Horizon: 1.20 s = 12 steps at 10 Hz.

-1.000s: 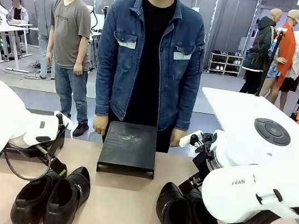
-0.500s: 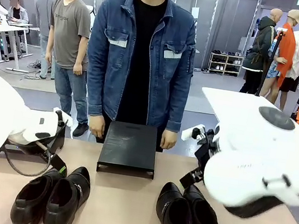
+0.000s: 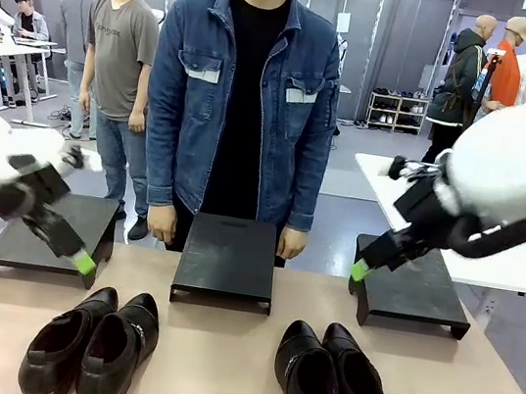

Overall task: Place the shoes on the stand as instructed by the person.
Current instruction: Pick up one pair of Shoes and place it on the Shoes Stand indicated by the person.

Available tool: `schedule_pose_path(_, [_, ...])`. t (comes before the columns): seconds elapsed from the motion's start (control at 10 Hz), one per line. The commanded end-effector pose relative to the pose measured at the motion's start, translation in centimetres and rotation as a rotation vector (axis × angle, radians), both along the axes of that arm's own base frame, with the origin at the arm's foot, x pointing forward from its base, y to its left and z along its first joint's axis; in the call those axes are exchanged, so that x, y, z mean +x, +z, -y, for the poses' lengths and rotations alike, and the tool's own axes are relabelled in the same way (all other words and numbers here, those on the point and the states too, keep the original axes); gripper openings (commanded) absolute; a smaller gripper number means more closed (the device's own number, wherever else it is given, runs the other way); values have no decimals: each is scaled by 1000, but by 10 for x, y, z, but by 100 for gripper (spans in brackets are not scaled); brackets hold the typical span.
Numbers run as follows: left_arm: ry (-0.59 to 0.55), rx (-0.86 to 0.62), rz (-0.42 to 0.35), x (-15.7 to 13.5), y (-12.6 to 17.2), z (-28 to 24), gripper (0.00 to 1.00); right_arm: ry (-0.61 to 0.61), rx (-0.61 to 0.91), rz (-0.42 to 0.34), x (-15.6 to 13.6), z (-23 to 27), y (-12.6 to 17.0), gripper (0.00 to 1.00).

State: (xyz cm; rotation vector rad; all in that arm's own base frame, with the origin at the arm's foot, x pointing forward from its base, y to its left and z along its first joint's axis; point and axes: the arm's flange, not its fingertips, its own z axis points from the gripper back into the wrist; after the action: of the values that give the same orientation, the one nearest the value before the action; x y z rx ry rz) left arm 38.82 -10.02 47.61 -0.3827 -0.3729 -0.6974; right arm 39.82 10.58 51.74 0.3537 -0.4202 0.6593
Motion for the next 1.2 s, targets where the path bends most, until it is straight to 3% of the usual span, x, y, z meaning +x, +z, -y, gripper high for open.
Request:
schedule_pose_path(0.0, [-51,-136,-123,4,24,-54,100,42,176,-98,0,52,13,100])
schedule_pose_path(0.2, [-135,-337,-222,-11,39,-117,100,31,401,-145,-17,123,19,100])
schedule_pose_path(0.3, [-167,-420,-239,-22,40,-149,100,12,492,-127,-33,156,18,100])
schedule_pose_path(0.6, [-138,-709,-150,-59,32,-239,100,-99,704,-94,-84,251,-4,100])
schedule_pose_path(0.8, [-87,-787,-169,-76,20,-279,100,-140,823,-81,-109,302,-18,100])
schedule_pose_path(1.1, [17,-920,-147,-96,-1,-316,100,-227,882,-61,-131,330,-30,100])
